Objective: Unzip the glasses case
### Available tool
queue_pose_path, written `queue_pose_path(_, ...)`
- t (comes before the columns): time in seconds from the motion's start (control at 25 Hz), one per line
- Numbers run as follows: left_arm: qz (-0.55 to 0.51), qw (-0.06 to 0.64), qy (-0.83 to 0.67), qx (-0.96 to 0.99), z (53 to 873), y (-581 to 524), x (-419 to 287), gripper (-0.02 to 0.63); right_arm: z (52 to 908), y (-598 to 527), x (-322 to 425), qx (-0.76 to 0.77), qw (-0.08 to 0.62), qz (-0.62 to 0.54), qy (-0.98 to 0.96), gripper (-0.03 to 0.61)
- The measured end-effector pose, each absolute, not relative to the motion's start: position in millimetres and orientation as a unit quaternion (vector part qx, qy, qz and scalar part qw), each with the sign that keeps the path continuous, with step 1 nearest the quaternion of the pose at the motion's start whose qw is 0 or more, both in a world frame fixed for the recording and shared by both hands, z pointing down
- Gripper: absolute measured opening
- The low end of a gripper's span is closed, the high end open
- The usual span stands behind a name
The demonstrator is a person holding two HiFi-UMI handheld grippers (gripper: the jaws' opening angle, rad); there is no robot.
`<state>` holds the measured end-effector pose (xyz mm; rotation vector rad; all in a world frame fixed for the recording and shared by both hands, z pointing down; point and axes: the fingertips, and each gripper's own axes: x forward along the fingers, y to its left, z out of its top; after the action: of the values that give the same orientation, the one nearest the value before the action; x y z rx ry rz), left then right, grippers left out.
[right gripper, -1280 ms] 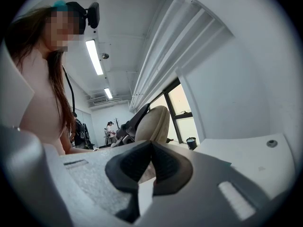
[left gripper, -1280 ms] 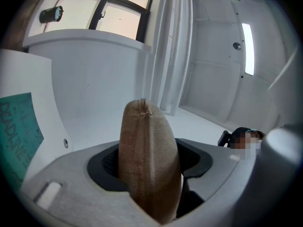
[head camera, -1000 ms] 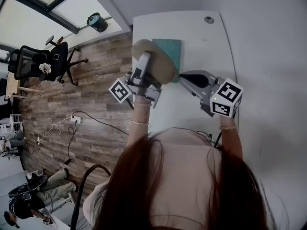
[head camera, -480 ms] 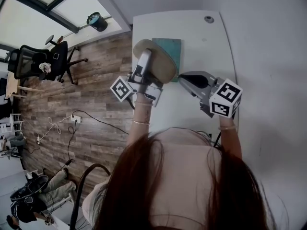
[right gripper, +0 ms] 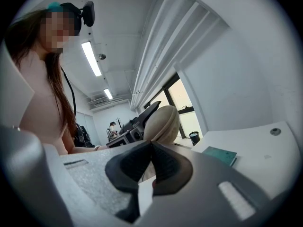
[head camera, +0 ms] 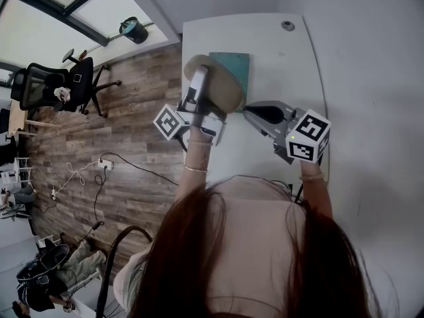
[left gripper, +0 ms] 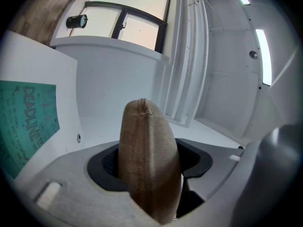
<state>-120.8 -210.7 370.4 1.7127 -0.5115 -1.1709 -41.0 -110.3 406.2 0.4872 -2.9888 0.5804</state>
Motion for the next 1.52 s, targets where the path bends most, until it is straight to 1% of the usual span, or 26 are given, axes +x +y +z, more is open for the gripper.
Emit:
queue_pose_path(0.68,-0.515,0.504,-0.238,0.651,383.7,-215.6,-134.5,0.296,408.8,-102.6,-61.1,0.125,0.035,0.206,-0.970,0.005)
queue_pose_path(1.0,-0.518,0.503,-0.247,0.646,385.1,-216.6,-135.9,0.296,410.8,-101.5,-66.2,0.119,0.038,0.210,-0.970,0.005)
queue_pose_path(1.52,-0.477,0.471,-0.275,0.689,381.0,-211.9,-119.0,0.295,423.0,-98.1,-61.1,0.125,0.032,0.223,-0.966,0.006)
